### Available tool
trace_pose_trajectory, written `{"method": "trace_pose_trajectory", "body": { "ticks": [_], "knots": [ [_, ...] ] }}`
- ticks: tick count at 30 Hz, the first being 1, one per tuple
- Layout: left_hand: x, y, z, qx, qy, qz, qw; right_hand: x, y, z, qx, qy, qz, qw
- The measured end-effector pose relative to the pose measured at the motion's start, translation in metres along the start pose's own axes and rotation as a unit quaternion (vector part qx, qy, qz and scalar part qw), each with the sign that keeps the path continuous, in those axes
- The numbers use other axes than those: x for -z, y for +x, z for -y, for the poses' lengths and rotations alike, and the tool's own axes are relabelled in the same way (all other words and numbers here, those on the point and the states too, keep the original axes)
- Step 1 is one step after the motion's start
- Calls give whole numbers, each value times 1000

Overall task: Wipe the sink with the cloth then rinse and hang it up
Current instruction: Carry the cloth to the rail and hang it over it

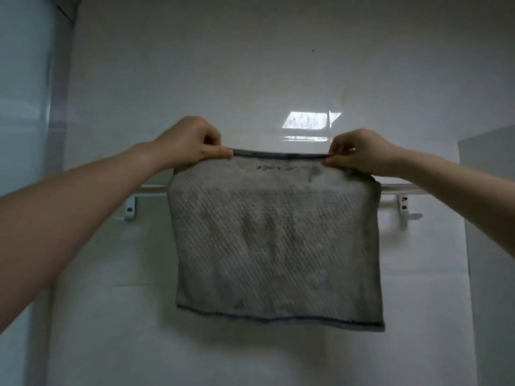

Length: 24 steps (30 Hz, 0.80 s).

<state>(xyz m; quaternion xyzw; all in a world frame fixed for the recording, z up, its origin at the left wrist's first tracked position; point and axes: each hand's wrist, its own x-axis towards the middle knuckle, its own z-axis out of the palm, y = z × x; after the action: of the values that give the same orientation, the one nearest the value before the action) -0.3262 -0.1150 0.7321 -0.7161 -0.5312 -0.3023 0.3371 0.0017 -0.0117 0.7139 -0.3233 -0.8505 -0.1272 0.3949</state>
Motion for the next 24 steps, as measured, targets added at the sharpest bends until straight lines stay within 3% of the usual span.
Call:
{"method": "trace_pose_trajectory", "body": {
  "ticks": [5,13,17,19,22,24],
  "knots": [
    [-14,-23,6,31,-95,119,988,-10,-19,-10,-13,130,112,985],
    [-2,-29,-3,49,-79,253,963,1,-17,-16,-58,83,280,955],
    [16,-37,-6,58,-90,243,964,5,-18,-19,-48,27,248,967],
    [20,-44,-11,56,-117,204,970,6,-19,-14,-19,15,185,982],
    [23,-57,-22,40,-165,139,976,2,-37,1,38,103,76,991],
    [22,-69,-26,19,-165,106,980,-3,-52,9,62,137,72,986]
  ]
}}
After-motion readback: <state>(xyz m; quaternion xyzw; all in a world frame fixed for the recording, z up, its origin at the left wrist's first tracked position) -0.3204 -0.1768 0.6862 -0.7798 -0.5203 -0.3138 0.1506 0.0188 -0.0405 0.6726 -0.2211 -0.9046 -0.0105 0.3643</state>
